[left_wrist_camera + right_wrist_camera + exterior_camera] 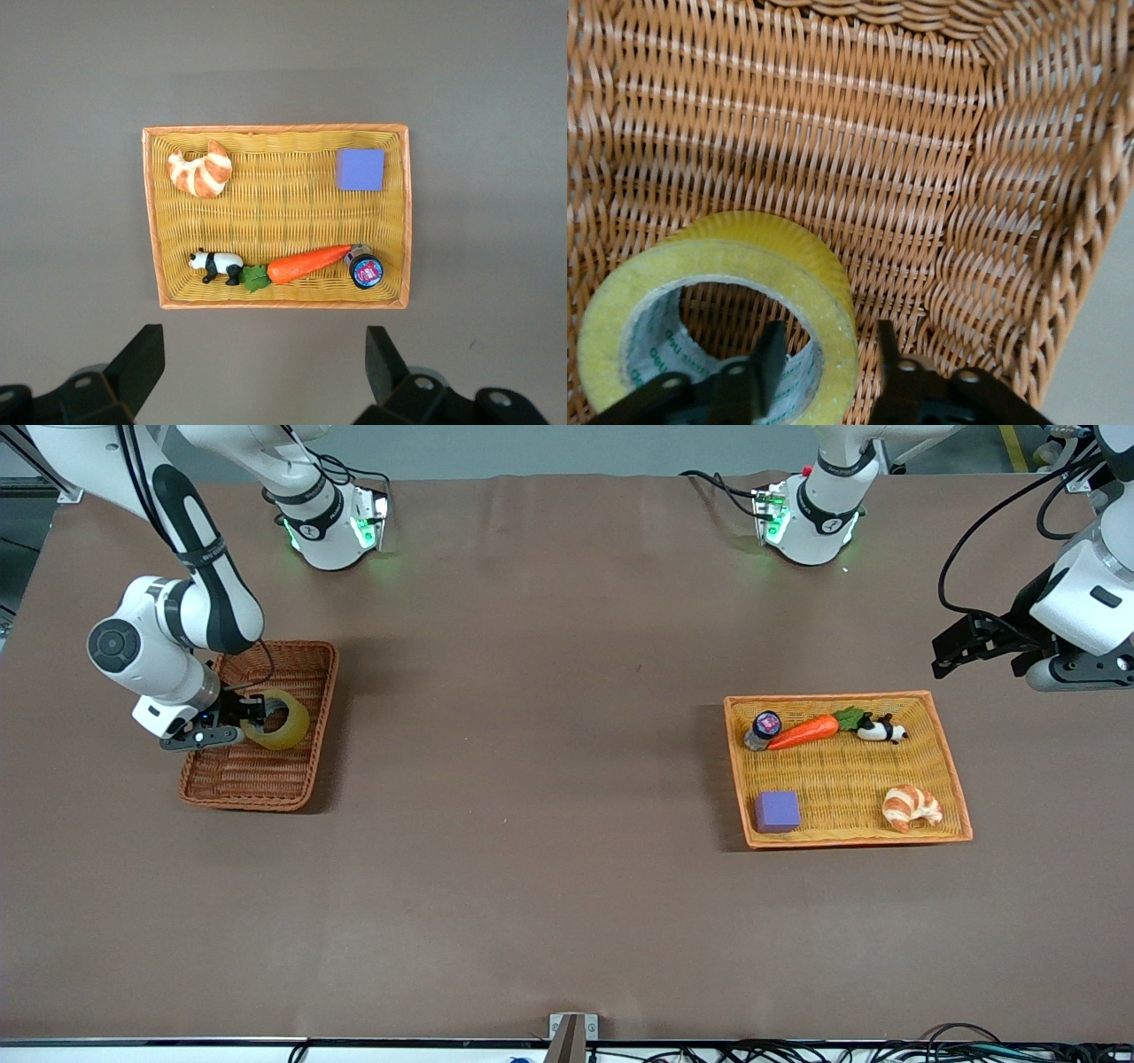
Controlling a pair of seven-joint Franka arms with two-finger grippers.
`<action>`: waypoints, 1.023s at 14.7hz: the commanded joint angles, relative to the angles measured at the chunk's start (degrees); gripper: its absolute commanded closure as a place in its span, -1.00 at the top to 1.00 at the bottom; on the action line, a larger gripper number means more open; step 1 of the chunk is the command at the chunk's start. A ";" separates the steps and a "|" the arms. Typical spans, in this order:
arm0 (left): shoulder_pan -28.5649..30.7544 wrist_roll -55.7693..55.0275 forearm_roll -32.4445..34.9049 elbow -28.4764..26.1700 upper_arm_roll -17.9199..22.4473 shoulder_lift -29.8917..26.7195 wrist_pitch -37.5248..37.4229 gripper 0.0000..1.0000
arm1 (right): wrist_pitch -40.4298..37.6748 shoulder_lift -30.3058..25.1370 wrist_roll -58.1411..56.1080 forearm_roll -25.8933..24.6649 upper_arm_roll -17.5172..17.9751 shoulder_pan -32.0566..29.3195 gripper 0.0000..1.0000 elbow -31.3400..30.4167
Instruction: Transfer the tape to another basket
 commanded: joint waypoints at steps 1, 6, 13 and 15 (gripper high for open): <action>-0.03 0.59 0.44 0.68 0.13 0.21 -0.39 0.99 | -13.31 -2.83 -0.53 0.72 0.26 0.42 1.00 8.86; -0.03 0.50 0.44 0.68 0.13 0.48 -0.31 0.99 | -37.19 -3.63 5.34 1.25 3.23 0.25 1.00 31.38; -0.11 0.59 0.36 1.56 0.13 0.83 -0.31 0.99 | -50.98 -3.55 9.48 0.81 11.51 -5.03 1.00 57.65; -0.11 0.59 0.36 1.82 0.13 0.92 -0.31 0.99 | -54.75 -4.77 12.54 1.16 11.42 -5.11 1.00 57.51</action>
